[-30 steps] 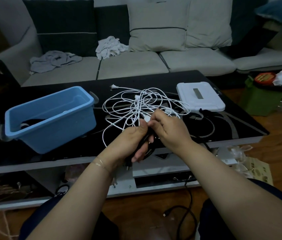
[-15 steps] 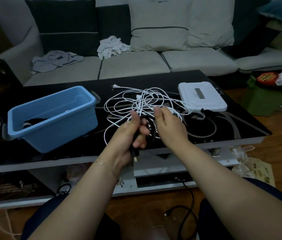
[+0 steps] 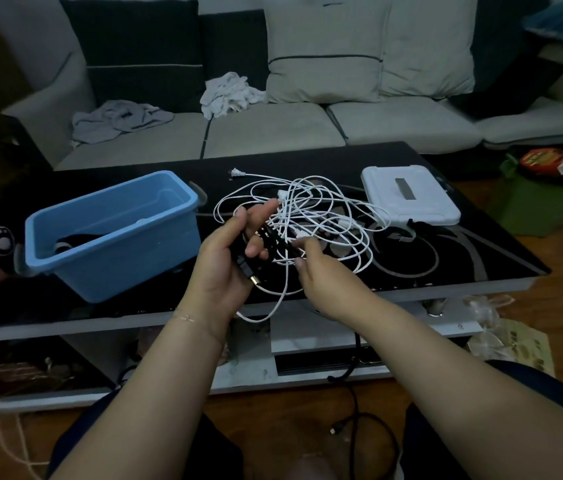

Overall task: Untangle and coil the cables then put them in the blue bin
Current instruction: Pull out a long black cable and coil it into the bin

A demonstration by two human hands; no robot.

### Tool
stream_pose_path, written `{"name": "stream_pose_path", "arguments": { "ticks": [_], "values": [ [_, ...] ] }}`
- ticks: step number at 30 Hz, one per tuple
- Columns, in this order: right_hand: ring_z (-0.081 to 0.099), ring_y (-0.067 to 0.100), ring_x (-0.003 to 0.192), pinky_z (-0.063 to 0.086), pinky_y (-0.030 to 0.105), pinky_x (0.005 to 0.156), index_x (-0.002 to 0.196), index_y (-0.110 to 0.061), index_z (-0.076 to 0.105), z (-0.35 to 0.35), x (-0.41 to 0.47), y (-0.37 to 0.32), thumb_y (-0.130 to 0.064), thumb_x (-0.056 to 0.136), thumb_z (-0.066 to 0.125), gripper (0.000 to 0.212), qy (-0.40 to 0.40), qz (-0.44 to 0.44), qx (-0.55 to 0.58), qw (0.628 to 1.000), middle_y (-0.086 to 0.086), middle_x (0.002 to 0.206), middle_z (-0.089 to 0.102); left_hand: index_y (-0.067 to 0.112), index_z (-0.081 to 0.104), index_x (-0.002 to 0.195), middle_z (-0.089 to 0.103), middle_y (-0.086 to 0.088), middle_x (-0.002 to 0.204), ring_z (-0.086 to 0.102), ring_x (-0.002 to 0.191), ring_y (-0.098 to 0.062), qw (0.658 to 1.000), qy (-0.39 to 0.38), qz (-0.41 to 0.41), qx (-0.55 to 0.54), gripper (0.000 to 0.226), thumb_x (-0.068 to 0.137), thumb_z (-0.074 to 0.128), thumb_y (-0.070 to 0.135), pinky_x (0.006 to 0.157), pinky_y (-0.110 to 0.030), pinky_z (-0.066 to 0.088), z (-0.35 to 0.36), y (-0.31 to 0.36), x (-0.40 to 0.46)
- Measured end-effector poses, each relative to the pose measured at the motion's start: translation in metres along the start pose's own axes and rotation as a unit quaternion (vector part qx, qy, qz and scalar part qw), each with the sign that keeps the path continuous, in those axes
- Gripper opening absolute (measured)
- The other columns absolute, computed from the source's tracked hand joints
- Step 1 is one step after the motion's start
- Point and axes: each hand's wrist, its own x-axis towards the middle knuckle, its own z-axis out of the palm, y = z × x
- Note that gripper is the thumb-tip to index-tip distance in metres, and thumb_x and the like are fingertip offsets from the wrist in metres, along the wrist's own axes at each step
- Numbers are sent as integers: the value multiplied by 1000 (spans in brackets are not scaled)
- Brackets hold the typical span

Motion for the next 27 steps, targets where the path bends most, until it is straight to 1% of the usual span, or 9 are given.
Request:
{"name": "stream_pose_path", "arguments": {
  "ticks": [1,3,6,9,12,14,17,22,27],
  "values": [
    [57,29,80,34,34,65,128,-13,38,2,1,0,-26,102,35,29,25,4,27,999,7,85,56,11,64,98,75,5,95,43,41,-2,1000,19,13,1,26,102,41,23,48,-15,44,1,0,1],
    [54,22,75,37,32,66,115,-14,46,5,3,-2,-24,101,39,19,38,14,96,995,3,82,57,10,63,97,71,7,77,46,44,-2,998,55,29,-10,23,101,45,24,48,-16,45,1,1,2],
    [55,13,58,49,36,65,114,-29,42,7,1,-3,-28,100,42,14,-32,46,167,984,-1,67,59,9,60,102,60,8,62,54,51,-3,995,86,43,-35,22,100,47,26,52,-17,47,0,2,5],
    [57,11,60,49,35,68,113,-18,39,11,-3,-4,-27,100,44,16,-77,69,142,985,0,69,65,11,59,98,59,8,58,68,67,-8,990,114,78,-29,22,102,45,28,59,-20,52,-3,4,9],
    [61,20,79,47,34,74,116,-14,46,8,-8,-9,-27,100,42,22,-63,22,39,997,6,88,70,10,58,95,65,6,61,72,83,-12,988,117,105,0,24,102,44,28,68,-22,55,-5,5,9],
    [60,31,93,48,38,75,128,-17,45,2,-13,-13,-30,101,38,31,-62,-15,-47,997,12,101,68,10,64,86,70,2,64,73,81,-14,985,110,125,41,31,103,43,25,69,-23,56,-6,3,9],
    [59,34,98,44,36,70,136,-24,42,-5,-17,-16,-30,102,34,35,-48,-69,-135,987,13,110,66,15,76,64,74,-1,70,73,76,-13,972,82,150,161,55,105,39,21,67,-22,55,-7,-4,8],
    [62,31,92,30,32,60,113,-23,56,-14,-17,-19,-31,100,40,22,18,-136,-193,971,6,98,69,2,66,91,76,-5,82,74,81,-19,938,61,152,305,31,104,42,17,68,-22,56,-7,-15,11],
    [61,34,89,31,33,60,109,-16,56,-14,-21,-21,-35,100,39,26,-6,-159,-208,965,10,95,67,7,56,96,74,-10,91,73,84,-21,910,32,112,397,10,100,48,12,75,-32,59,-5,-19,11]
  ]
}}
